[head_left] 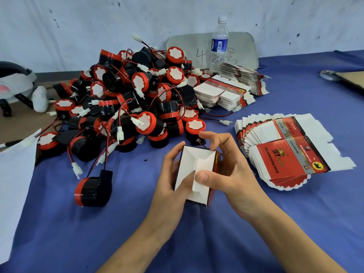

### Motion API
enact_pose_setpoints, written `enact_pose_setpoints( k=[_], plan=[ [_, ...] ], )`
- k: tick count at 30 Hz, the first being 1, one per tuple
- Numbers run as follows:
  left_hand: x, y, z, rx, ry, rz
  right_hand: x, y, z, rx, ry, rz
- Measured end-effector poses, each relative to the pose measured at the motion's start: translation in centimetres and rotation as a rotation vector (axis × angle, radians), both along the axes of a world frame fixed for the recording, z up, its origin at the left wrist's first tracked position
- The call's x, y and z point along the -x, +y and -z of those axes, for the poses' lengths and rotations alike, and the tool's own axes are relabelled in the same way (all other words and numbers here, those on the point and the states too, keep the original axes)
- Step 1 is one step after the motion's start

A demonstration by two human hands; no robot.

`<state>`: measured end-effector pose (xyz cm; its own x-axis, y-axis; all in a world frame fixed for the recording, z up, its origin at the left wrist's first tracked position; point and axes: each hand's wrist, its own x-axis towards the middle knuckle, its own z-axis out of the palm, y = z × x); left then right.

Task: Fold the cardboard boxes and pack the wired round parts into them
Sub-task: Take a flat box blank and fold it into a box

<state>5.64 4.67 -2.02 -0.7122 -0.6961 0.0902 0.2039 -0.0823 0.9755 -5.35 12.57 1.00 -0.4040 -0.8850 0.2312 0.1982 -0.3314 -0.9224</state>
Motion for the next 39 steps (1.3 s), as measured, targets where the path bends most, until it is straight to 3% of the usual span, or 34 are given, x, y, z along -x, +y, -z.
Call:
enact_pose_setpoints(
  k=[12,25,32,39],
  plan=[
    [-0.1,0.5,-0.2,0.229,-0.018,-0.022,-0.7,-0.1,0.1,0.001,0.092,-0.025],
    [-0.2,0.7,-0.4,0.369,-0.014,-0.042,-0.2,-0.1,0.0,-0.009,0.031,0.009],
    [0.1,0.1,-0.2,-0.099,0.109,-0.02,0.8,-0.2,0.0,0.052,-0.172,0.074],
    [-0.1,-0.2,-0.6,-0.795,-0.092,0.308,1.1,0.2,-0.5,0.085,-0.335,0.095]
  ],
)
